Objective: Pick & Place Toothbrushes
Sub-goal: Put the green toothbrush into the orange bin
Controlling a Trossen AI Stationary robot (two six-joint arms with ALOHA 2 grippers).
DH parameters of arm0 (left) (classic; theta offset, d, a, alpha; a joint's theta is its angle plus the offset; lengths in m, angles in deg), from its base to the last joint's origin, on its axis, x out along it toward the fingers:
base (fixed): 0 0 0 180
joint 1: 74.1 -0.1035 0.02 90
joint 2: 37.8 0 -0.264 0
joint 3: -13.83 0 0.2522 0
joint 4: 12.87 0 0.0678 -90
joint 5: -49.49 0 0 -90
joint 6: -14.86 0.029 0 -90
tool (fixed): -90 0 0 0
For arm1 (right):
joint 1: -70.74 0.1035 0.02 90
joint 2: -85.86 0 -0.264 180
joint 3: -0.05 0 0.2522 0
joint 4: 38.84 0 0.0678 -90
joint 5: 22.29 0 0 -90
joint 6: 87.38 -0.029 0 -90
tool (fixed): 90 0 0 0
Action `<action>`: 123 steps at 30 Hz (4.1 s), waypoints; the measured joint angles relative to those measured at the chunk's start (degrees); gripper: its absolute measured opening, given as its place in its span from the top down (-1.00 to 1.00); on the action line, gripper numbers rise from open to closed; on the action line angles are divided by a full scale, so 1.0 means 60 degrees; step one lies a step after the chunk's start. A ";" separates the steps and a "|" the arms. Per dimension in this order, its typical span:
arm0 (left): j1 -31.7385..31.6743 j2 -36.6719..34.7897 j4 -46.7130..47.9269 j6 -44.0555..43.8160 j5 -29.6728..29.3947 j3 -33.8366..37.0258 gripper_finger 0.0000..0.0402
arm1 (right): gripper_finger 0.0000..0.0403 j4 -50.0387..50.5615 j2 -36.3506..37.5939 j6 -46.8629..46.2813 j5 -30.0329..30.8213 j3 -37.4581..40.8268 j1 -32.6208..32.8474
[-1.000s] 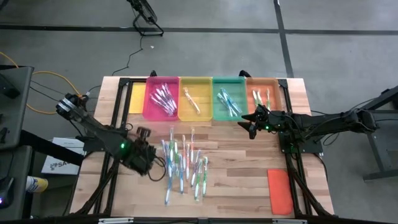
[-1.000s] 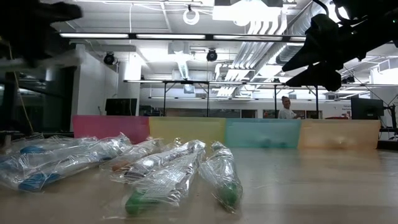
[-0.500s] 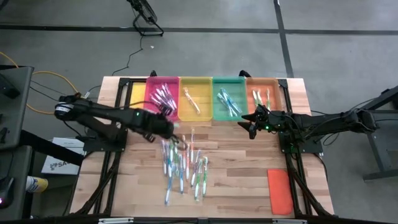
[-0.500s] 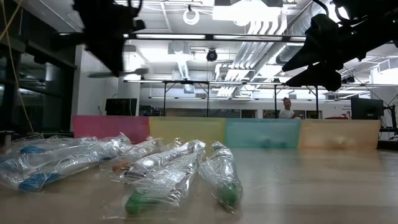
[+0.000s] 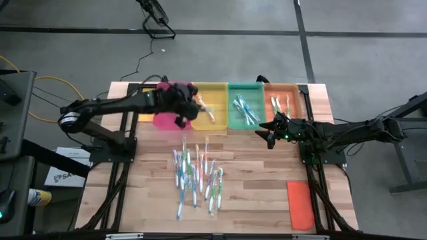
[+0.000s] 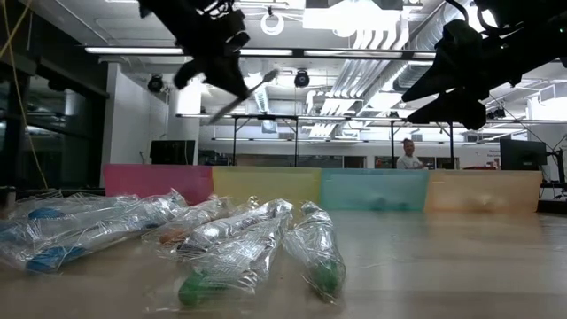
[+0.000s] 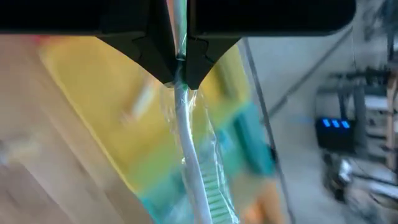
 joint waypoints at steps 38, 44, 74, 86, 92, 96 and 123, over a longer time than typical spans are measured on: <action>-0.2174 0.4634 -0.9697 -0.4310 0.7634 -0.1279 0.96 | -0.17 -1.0068 -0.7251 0.6747 -0.1957 -0.1711 -0.3951; -0.2174 0.4634 -0.9561 -0.4299 0.7694 -0.1279 0.96 | -0.17 -1.0017 -0.8299 0.6689 -0.2581 -0.2580 -0.4091; -0.3201 0.3663 -0.6616 -0.2687 0.7473 -0.1271 0.07 | 0.91 -0.4112 -0.5596 0.3943 0.0052 -0.2729 -0.4180; -0.3817 0.3039 -0.3851 -0.1185 0.6913 -0.1269 0.04 | 0.91 0.5860 -0.2613 -0.0855 0.0443 -0.3540 -0.5094; -0.3798 0.3039 -0.3218 -0.0764 0.6920 -0.1268 0.04 | 0.91 0.7757 -0.3015 -0.1494 0.0526 -0.3581 -0.6056; -0.3859 0.2924 -0.2794 -0.0665 0.6927 -0.1268 0.04 | 0.89 0.8172 -0.3503 -0.1096 0.0359 -0.3581 -0.6431; -0.3296 0.1697 0.0387 -0.0372 0.6328 -0.1039 0.04 | 0.02 0.8379 -0.2724 -0.1027 -0.1267 -0.3581 -0.5974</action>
